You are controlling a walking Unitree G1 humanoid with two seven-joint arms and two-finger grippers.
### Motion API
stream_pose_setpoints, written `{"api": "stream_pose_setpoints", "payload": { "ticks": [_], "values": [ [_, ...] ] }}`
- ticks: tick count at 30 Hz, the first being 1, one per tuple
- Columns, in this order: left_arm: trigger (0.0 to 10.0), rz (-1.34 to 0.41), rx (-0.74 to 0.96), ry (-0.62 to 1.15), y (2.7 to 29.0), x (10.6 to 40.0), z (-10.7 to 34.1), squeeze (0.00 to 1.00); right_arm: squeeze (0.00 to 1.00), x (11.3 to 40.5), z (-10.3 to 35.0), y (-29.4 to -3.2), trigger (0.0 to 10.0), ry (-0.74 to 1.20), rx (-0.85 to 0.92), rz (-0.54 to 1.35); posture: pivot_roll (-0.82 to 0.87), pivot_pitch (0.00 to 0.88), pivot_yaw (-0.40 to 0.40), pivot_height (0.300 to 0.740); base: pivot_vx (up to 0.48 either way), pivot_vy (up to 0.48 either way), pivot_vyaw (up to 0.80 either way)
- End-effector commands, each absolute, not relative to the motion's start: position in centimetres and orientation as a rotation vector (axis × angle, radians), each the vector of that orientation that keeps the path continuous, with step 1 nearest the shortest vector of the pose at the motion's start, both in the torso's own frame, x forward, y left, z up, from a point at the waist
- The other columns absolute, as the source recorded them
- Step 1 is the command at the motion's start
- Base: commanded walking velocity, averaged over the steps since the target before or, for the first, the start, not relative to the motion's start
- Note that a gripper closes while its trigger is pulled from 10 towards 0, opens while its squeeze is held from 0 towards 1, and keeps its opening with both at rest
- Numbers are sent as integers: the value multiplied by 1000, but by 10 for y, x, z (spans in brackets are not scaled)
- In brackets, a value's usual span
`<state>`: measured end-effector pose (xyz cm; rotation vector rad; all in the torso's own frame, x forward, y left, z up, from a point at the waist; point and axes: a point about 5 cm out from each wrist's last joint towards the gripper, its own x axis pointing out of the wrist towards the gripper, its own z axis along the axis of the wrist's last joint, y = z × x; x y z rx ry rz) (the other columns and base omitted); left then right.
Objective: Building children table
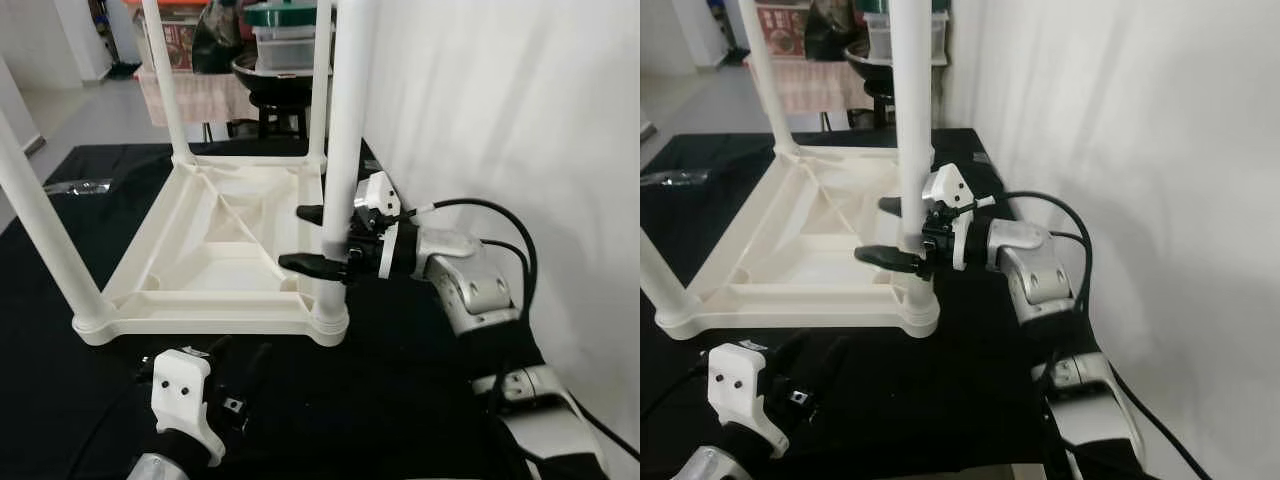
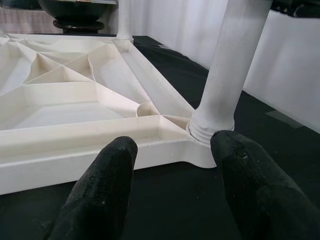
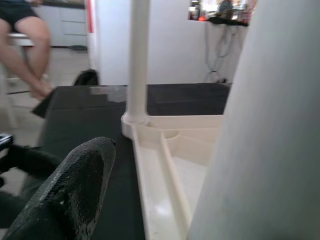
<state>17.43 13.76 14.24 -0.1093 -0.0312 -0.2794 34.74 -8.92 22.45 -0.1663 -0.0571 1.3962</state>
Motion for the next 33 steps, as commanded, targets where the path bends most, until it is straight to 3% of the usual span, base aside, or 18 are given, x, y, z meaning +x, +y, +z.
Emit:
{"api": "stream_pose_setpoints", "payload": {
  "ticks": [1,3,4,12,17,20,23,24,25,28,33],
  "values": [
    [10000,-270,-90,2,139,174,136,0,0,345,219,-81,10000,-30,-168,1469,57,0,-51,740,0,0,0],
    [10000,-269,-90,3,139,174,136,0,0,347,218,-82,10000,-12,-142,1484,57,0,-51,740,0,0,0],
    [10000,-266,-88,5,140,174,136,0,0,351,215,-84,0,11,-112,1479,66,0,-54,740,0,0,0],
    [10000,-261,-79,13,142,173,135,0,0,358,206,-93,0,18,-58,1417,58,0,-49,740,0,0,0],
    [10000,-261,-77,17,142,173,135,0,0,361,199,-105,0,12,-61,1278,44,0,-37,740,0,0,0],
    [10000,-261,-75,21,143,172,135,0,0,362,192,-112,0,24,-52,1133,35,0,-34,740,0,0,0],
    [10000,-257,-71,28,145,172,134,0,0,346,154,-100,0,109,-23,690,34,0,-40,740,0,0,0],
    [10000,-257,-71,28,145,172,134,0,0,346,154,-100,0,109,-23,690,34,0,-40,740,0,0,0],
    [10000,-253,-71,29,147,173,134,0,0,328,139,-92,0,146,-12,536,34,0,-38,740,0,0,0],
    [10000,-241,-73,39,148,172,132,0,0,316,133,-71,0,182,-3,625,15,0,-32,740,0,0,0],
    [10000,-240,-72,35,146,173,133,0,0,322,138,-68,0,173,-47,619,23,0,-46,740,0,0,0]
  ]
}}
